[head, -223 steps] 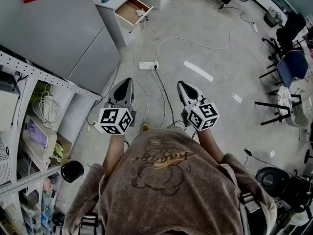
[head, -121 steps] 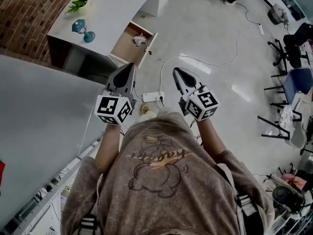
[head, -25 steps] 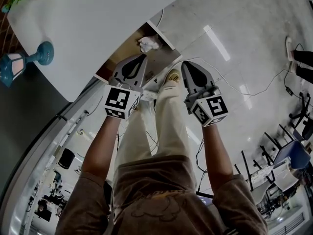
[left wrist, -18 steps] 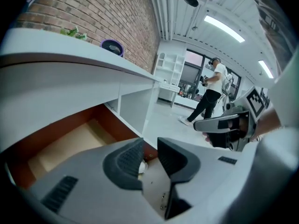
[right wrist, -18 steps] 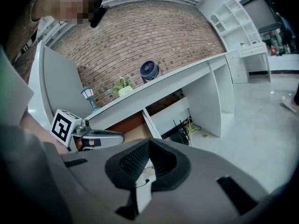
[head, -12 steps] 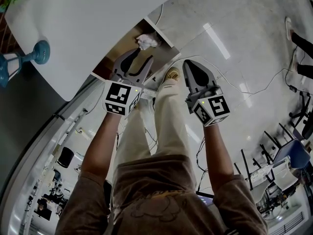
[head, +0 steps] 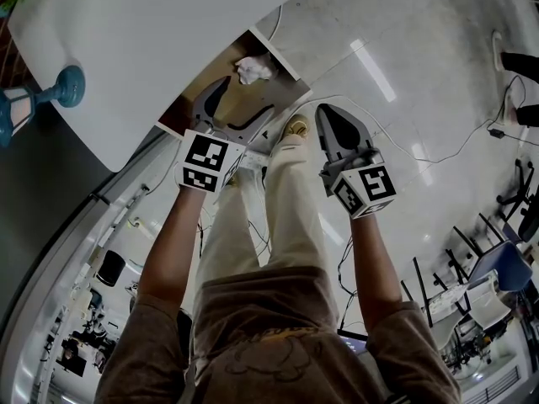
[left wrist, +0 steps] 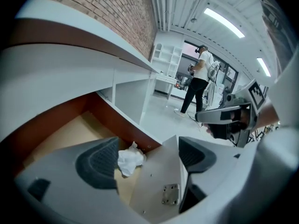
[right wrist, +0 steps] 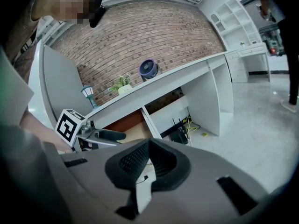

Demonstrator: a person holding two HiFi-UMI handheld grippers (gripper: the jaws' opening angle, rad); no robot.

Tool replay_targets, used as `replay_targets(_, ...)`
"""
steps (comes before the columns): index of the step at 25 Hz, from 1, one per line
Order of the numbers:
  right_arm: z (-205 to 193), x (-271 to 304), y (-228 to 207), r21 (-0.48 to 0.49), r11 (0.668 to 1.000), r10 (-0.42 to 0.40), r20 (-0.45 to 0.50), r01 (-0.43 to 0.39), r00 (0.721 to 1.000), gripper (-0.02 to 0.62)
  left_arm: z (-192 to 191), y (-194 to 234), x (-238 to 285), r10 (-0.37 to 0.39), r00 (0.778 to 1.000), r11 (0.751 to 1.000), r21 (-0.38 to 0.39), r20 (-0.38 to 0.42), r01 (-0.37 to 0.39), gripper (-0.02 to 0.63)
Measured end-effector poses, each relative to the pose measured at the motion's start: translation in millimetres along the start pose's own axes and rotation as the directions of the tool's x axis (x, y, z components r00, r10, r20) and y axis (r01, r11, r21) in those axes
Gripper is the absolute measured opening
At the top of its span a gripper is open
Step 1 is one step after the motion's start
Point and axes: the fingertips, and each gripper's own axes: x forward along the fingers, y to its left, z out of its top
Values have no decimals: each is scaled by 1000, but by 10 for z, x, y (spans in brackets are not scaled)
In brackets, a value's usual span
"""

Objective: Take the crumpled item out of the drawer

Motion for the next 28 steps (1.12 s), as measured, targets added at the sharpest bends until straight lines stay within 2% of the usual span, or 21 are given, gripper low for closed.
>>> replay_targets(7,3,-24,-43,11,1000,-10,3,10,1000,-3,-18,34,51,17,1000,1000,13,-22,-17,424)
replay_targets(19,-66,-46,-101,23,1000,-19,-10,19,1000,-3,-329,259,482,21,989,997,76,-150,-10,428)
replay_targets(28,-129,-109,-175,29,999,-26,-32,27,999,-3,-477,382,890,82,976,979,199,-201,-41,428)
